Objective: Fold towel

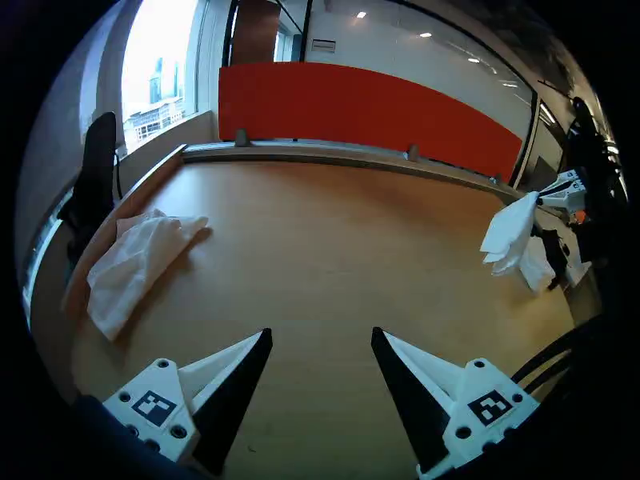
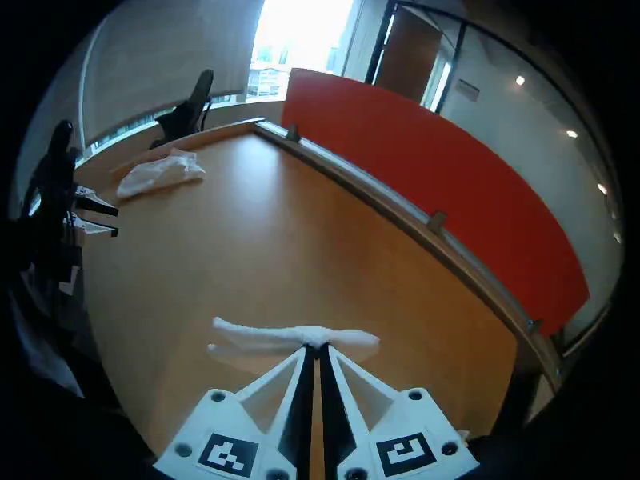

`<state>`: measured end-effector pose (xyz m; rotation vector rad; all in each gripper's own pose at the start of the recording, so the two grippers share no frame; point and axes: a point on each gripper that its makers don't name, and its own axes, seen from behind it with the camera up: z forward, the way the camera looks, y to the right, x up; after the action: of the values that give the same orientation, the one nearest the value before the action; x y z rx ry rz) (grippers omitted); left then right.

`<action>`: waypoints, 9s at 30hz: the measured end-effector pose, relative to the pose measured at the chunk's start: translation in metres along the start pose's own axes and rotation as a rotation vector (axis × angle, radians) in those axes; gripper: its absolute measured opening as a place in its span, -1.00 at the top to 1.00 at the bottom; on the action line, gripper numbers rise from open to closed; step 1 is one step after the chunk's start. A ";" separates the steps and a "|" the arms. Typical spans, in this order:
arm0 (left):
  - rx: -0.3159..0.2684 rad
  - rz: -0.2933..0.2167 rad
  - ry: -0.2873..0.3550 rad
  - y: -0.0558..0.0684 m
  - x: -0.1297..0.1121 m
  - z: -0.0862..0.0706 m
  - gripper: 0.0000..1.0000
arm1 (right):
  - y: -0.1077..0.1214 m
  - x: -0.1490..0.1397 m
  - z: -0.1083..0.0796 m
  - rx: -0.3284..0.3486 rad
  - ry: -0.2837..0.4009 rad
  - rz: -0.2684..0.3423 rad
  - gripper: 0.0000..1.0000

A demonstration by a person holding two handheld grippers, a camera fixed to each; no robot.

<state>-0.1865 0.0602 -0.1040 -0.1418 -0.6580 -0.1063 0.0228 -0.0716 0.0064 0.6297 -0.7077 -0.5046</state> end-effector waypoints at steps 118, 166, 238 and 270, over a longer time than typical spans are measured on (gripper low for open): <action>-0.001 0.068 -0.051 0.033 0.004 0.016 -0.84 | 0.193 -0.310 -0.093 -0.327 -0.428 0.355 0.90; -0.008 0.070 -0.050 0.037 0.005 0.017 -0.84 | 0.182 -0.323 -0.094 -0.328 -0.445 0.376 0.75; 0.009 0.083 0.089 0.020 0.067 0.001 -0.84 | 0.168 -0.154 -0.108 -0.661 0.300 0.597 -0.98; 0.038 0.056 0.396 0.001 0.163 -0.009 -0.84 | 0.115 -0.040 -0.123 -0.616 0.528 0.507 -0.98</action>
<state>-0.0532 0.0512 -0.0109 -0.0984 -0.2604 -0.0655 0.1099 0.0778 -0.0060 -0.0191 -0.1656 -0.0551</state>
